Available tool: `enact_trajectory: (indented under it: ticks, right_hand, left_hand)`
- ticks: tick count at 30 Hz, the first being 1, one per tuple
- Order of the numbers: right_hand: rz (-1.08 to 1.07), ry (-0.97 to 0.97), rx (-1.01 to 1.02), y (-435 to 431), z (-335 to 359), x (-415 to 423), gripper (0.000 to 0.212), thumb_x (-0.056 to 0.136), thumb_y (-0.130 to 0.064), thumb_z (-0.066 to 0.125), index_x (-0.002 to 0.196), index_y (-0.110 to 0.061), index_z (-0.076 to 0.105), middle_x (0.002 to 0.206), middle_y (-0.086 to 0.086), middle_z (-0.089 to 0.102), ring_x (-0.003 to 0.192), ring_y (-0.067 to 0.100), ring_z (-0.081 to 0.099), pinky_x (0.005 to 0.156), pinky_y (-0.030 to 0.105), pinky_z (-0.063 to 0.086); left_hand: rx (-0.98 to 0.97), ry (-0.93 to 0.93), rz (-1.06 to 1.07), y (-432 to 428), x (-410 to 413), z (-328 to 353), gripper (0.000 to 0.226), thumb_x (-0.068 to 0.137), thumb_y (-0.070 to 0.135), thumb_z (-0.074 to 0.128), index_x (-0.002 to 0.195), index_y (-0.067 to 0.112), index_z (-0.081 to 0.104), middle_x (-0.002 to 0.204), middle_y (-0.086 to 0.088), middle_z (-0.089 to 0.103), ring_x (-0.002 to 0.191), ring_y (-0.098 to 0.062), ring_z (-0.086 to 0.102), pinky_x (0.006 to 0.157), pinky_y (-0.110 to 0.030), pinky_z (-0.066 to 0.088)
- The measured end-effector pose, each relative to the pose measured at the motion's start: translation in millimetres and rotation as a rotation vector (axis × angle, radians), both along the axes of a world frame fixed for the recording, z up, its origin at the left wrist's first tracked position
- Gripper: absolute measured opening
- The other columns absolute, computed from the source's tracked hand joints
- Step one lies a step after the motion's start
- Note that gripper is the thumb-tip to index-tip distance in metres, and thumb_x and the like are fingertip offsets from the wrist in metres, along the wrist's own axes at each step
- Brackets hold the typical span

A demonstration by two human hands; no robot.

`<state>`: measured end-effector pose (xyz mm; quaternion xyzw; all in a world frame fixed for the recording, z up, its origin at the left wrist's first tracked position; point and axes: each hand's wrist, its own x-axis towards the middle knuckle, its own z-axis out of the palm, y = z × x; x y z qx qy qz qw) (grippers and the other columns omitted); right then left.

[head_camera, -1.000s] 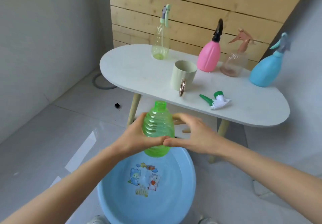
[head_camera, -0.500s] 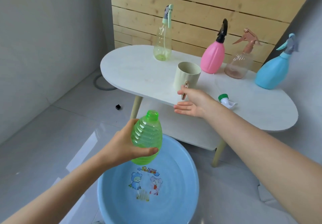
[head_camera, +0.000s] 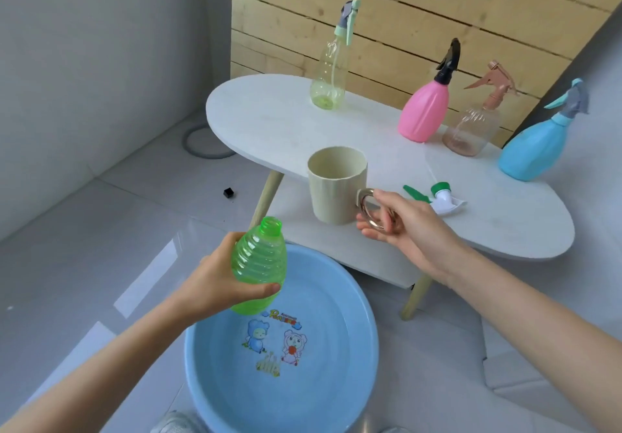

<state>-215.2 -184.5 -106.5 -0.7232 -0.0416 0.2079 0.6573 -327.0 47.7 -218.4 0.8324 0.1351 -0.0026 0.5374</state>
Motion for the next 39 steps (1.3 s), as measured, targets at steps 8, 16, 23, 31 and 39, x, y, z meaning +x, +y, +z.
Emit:
enact_trajectory:
  ticks: [8, 16, 23, 31, 39]
  right_hand:
    - [0.221, 0.058, -0.314, -9, -89, -24, 0.05, 0.09, -0.022, 0.06, 0.041, -0.014, 0.053, 0.069, 0.014, 0.05, 0.09, 0.02, 0.069, 0.099, 0.038, 0.049]
    - [0.222, 0.167, -0.509, -2, -212, 0, 0.038, 0.089, -0.022, 0.057, 0.053, -0.018, 0.065, 0.07, 0.001, 0.061, 0.077, 0.016, 0.057, 0.089, 0.04, 0.049]
    - [0.159, 0.144, -0.692, 7, -266, 2, 0.043, 0.09, -0.03, 0.058, 0.053, -0.013, 0.043, 0.065, 0.009, 0.038, 0.061, 0.017, 0.036, 0.056, 0.028, 0.026]
    - [0.083, -0.091, -0.771, 5, -286, -10, 0.06, 0.09, -0.045, 0.059, 0.056, -0.019, 0.018, 0.052, -0.003, 0.017, 0.042, 0.012, 0.021, 0.038, 0.02, 0.019]
    - [0.25, -0.252, -0.963, -3, -318, -15, 0.053, 0.095, -0.028, 0.056, 0.045, -0.014, 0.042, 0.065, 0.007, 0.047, 0.083, 0.02, 0.047, 0.066, 0.025, 0.028]
  left_hand:
    - [0.105, 0.107, 0.085, 2, -22, -63, 0.102, 0.037, 0.069, 0.072, 0.126, 0.029, 0.042, 0.111, 0.008, 0.06, 0.103, -0.014, 0.058, 0.089, -0.036, 0.048]
    - [0.215, 0.138, 0.113, 2, -30, -128, 0.089, 0.056, 0.043, 0.087, 0.129, 0.024, 0.041, 0.112, 0.013, 0.053, 0.105, -0.011, 0.05, 0.078, -0.018, 0.032]
    - [0.262, 0.127, 0.069, 2, -37, -171, 0.096, 0.051, 0.066, 0.07, 0.134, 0.033, 0.035, 0.128, 0.018, 0.048, 0.117, -0.002, 0.044, 0.089, -0.017, 0.033]
    - [0.462, 0.009, -0.055, 3, -52, -203, 0.093, 0.06, 0.072, 0.062, 0.139, 0.031, 0.034, 0.133, 0.012, 0.049, 0.116, -0.012, 0.053, 0.087, -0.029, 0.047]
    - [0.612, -0.118, -0.079, -1, -55, -216, 0.084, 0.066, 0.066, 0.061, 0.135, 0.022, 0.043, 0.129, 0.003, 0.054, 0.109, -0.017, 0.056, 0.077, -0.029, 0.052]
